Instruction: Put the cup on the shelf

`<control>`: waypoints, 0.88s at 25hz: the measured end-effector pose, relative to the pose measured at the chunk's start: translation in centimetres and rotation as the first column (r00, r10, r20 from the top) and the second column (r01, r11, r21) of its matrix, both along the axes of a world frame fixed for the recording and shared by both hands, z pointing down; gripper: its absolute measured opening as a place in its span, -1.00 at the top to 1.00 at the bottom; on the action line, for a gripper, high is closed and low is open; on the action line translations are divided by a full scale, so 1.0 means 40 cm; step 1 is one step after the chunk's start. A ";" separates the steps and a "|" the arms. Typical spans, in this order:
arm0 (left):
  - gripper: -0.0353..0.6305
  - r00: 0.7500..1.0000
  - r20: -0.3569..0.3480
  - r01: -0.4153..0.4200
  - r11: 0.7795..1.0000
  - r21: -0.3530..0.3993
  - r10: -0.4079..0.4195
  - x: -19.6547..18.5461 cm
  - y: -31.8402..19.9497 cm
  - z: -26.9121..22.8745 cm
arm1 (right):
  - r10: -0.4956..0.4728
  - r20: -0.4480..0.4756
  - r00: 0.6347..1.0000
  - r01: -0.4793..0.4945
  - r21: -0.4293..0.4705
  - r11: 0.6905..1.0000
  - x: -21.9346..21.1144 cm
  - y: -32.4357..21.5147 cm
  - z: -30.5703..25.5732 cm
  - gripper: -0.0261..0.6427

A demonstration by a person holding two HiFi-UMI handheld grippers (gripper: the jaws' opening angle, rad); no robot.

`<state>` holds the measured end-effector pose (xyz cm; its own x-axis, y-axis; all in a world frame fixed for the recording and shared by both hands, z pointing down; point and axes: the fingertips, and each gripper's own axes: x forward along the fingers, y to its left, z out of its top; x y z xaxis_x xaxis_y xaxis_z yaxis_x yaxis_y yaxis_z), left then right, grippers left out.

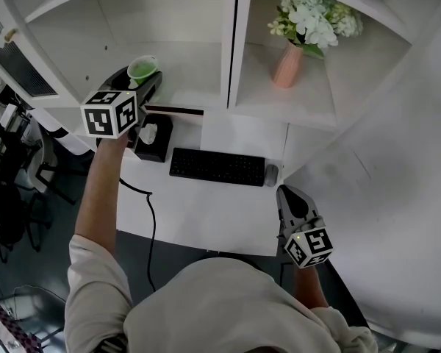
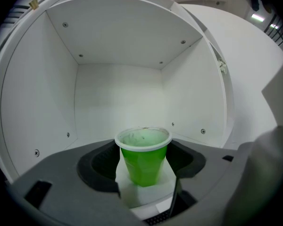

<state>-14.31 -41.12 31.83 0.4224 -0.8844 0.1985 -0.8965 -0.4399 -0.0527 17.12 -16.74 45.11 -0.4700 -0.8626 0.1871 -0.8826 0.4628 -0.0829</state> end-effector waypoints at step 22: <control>-0.18 1.000 -0.002 -0.010 1.000 0.015 0.010 0.000 -0.001 0.006 | -0.016 0.007 1.000 0.016 0.005 1.000 -0.010 -0.003 -0.006 0.91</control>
